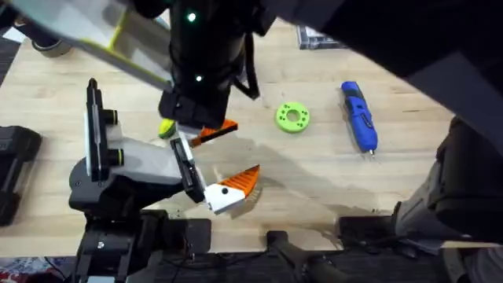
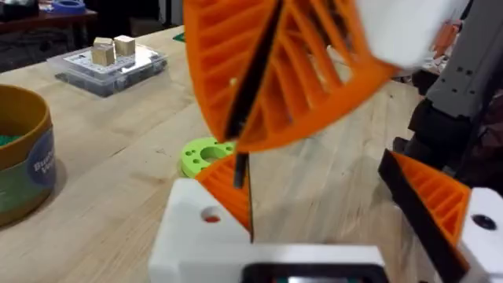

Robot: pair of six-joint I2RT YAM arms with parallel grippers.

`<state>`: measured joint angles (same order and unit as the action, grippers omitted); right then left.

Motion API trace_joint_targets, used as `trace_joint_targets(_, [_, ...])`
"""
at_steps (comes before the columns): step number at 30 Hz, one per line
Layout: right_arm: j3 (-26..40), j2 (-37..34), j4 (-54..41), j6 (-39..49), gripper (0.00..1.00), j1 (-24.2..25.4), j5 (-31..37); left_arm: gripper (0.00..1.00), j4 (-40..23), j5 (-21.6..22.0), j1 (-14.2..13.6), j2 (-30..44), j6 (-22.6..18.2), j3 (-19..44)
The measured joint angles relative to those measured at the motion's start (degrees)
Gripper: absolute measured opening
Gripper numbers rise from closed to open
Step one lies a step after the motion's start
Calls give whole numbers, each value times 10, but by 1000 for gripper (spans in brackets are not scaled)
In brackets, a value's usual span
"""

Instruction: Pick up the gripper from the table and insert it into the empty holder that is missing its gripper. Then pick up a screw, insert it into the mounting hole, and use the screwdriver to tighten it. Finally, clean up the table by picking up the vegetable and placing it into the bucket.

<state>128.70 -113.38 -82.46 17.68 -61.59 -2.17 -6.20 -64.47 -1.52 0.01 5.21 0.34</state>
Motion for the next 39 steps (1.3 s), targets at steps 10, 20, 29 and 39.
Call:
trace_joint_targets(10, [0,-14,9,8,6,-6,0,987,0,0,0,0,0,0])
trace_joint_targets(20, [0,-26,8,8,6,9,0,987,0,0,0,0,0,0])
trace_joint_targets(29, [0,-26,6,8,6,9,0,986,0,0,0,0,0,0])
trace_joint_targets(39, [0,-26,1,8,6,6,0,986,0,0,0,0,0,0])
